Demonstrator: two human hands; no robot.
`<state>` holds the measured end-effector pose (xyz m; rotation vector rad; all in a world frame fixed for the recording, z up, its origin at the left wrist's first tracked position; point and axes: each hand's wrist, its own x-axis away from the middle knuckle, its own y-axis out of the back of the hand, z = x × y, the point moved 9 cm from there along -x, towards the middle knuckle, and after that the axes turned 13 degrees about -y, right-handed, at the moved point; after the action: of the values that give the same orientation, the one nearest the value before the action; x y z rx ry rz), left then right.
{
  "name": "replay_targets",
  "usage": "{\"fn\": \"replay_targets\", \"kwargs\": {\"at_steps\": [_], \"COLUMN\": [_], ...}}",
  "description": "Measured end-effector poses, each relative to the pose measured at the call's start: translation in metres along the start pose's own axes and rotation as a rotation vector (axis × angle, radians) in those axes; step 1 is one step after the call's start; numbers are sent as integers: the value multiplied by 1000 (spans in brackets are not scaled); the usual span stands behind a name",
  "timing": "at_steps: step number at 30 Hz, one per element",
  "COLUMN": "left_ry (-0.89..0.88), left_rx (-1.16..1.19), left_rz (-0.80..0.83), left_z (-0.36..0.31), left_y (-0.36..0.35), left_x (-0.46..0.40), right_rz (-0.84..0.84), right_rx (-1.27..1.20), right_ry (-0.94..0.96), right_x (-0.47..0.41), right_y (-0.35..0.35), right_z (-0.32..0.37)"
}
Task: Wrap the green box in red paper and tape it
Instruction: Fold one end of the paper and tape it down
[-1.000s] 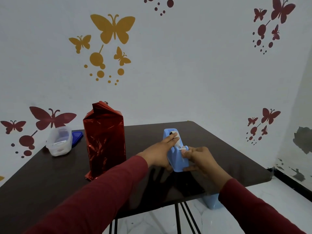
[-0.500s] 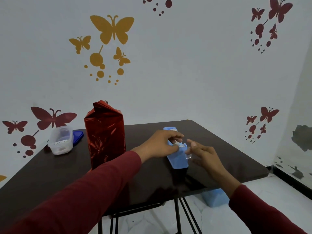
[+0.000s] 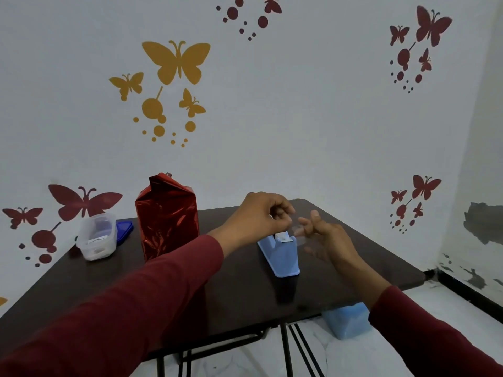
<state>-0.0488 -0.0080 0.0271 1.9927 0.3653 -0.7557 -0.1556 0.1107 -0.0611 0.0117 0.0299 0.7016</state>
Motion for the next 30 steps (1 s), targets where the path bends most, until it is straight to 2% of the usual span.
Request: {"fn": "replay_targets", "kwargs": {"at_steps": [2, 6, 10, 12, 16, 18, 21, 23, 26, 30], "left_ry": [16, 109, 84, 56, -3, -1, 47, 93, 144, 186], "left_rx": [-20, 48, 7, -36, -118, -121, -102, -74, -7, 0], "left_rz": [-36, 99, 87, 60, 15, -61, -205, -264, -317, -364], "left_z": [-2, 4, -1, -6, -16, -18, -13, -7, -1, 6], "left_y": [12, 5, 7, 14, 30, 44, 74, 91, 107, 127], "left_x": [-1, 2, 4, 5, 9, 14, 24, 31, 44, 64], "right_rz": [-29, -41, -23, -2, 114, 115, 32, 53, 133, 140], "right_rx": [59, 129, 142, 104, -240, -323, -205, -117, -46, -37], "right_ry": [52, 119, 121, 26, -377, -403, -161, 12, 130, 197], "right_x": [1, 2, 6, 5, 7, 9, 7, 11, 18, 17], "right_y": [1, -8, -20, -24, -40, -46, -44, -55, -81, -110], "right_z": [8, 19, 28, 25, 5, 9, 31, 52, 74, 88]}}
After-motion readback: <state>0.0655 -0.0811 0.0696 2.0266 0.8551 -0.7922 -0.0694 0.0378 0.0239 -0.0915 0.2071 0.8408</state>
